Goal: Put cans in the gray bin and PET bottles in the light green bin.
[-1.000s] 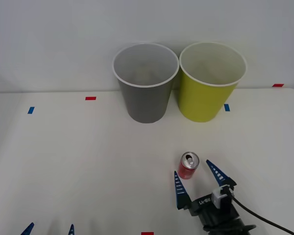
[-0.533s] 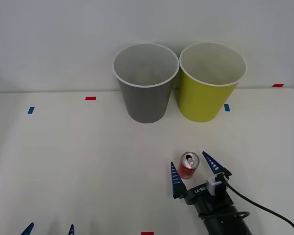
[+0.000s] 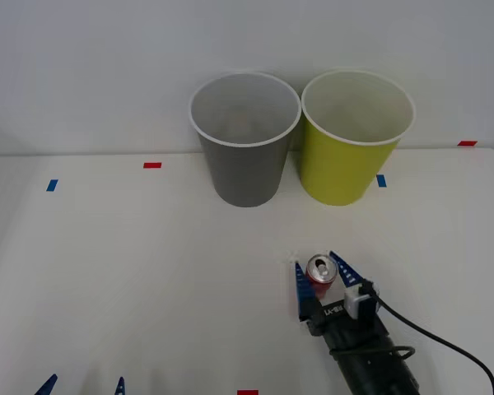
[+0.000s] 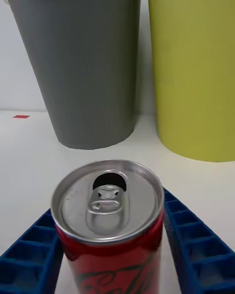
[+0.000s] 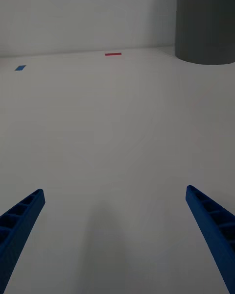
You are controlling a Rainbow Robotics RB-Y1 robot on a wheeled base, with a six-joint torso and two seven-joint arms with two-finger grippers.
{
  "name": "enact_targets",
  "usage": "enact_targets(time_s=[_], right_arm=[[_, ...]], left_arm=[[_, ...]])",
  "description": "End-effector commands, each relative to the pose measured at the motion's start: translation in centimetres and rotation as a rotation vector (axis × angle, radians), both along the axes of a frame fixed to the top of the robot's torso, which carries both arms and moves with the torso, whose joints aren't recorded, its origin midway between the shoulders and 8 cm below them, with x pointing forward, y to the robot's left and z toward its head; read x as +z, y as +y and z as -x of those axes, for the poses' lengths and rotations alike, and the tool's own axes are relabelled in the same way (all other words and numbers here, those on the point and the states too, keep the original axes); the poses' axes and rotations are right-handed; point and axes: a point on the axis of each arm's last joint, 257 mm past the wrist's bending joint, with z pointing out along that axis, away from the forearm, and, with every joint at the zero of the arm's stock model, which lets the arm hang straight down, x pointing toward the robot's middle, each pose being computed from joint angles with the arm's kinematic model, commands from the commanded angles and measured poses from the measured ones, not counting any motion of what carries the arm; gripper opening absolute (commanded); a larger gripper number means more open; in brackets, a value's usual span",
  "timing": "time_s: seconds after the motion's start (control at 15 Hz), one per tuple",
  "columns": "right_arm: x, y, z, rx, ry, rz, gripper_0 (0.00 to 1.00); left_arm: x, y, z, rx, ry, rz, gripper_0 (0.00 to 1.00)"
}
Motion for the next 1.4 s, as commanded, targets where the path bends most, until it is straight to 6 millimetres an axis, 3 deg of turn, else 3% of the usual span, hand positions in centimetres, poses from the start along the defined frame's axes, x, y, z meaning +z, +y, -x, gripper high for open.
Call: enact_targets(time_s=[0.07,0.33,0.53,0.8,1.07,1.4], right_arm=[[0.1,0.2,-0.1,-0.005,0.004,-0.023,0.13],[0.0,-0.2,-0.5,-0.014,0.022,-0.004,0.1],[1.7,0.3,-1.5,-0.004,0.095,0.022,0.1],[6.6,0.6,-2.1,-0.001,0.227,0.087,0.1],[12.1,-0.2,-0.8,-0.027,0.379,0.202,0.09],[15.4,0.6,-2.3,-0.046,0.406,0.242,0.09]], left_arm=[[0.0,0.0,0.0,0.0,0.0,0.0,1.0],[0.0,0.0,0.0,0.0,0.0,0.0,1.0],[0.0,0.0,0.0,0.0,0.0,0.0,1.0],[0.0,0.0,0.0,0.0,0.0,0.0,1.0],[0.0,0.0,0.0,0.0,0.0,0.0,1.0],[0.0,0.0,0.0,0.0,0.0,0.0,1.0]])
